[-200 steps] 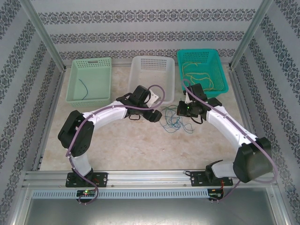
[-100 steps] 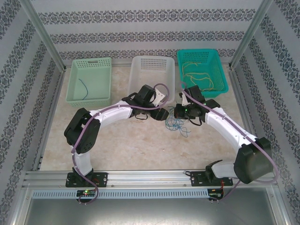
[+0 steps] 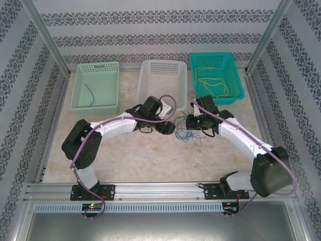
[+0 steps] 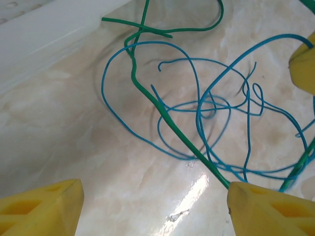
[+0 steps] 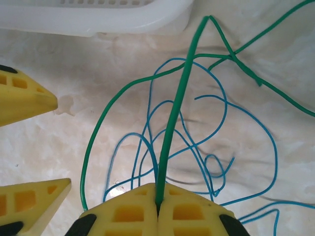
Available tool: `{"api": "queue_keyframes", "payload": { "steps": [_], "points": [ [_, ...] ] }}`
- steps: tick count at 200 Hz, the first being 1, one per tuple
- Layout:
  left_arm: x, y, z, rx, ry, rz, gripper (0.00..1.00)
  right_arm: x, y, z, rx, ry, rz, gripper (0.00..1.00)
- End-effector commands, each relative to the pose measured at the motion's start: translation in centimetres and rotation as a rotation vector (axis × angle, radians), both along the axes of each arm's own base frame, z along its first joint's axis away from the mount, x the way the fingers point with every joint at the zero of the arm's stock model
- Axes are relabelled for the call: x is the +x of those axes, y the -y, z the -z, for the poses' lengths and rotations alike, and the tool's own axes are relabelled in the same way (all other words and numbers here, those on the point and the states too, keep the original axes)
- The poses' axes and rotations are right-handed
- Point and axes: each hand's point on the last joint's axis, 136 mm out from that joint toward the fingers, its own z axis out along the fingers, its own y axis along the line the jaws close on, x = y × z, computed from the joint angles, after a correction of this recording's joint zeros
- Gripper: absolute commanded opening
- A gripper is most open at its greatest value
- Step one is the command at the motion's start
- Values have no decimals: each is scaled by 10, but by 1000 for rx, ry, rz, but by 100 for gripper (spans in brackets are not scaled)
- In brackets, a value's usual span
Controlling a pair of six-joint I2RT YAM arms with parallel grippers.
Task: Untangle the cables
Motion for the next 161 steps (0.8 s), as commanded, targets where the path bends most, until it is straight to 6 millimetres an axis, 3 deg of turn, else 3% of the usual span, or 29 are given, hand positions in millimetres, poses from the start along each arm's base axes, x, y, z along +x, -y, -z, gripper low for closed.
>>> {"api": "queue_keyframes", "payload": {
  "steps": [1,36,69,104,117,161],
  "points": [
    [4,-9,-15,-15,46,-19,77,4,-8,-7,15,64,-39,0],
    [6,-13,-25,-37,80,-36,78,12,-8,-12,35,101,-6,0],
    [14,-14,-27,-46,80,-69,78,12,-25,-29,154,172,-59,0],
    [27,-29,-35,-72,73,-189,87,7,-23,-30,161,187,-75,0],
    [26,-31,-44,-91,87,-184,87,5,-26,-32,180,194,-94,0],
    [9,-5,-96,-257,190,17,84,2,-31,-32,185,180,-140,0]
  ]
}}
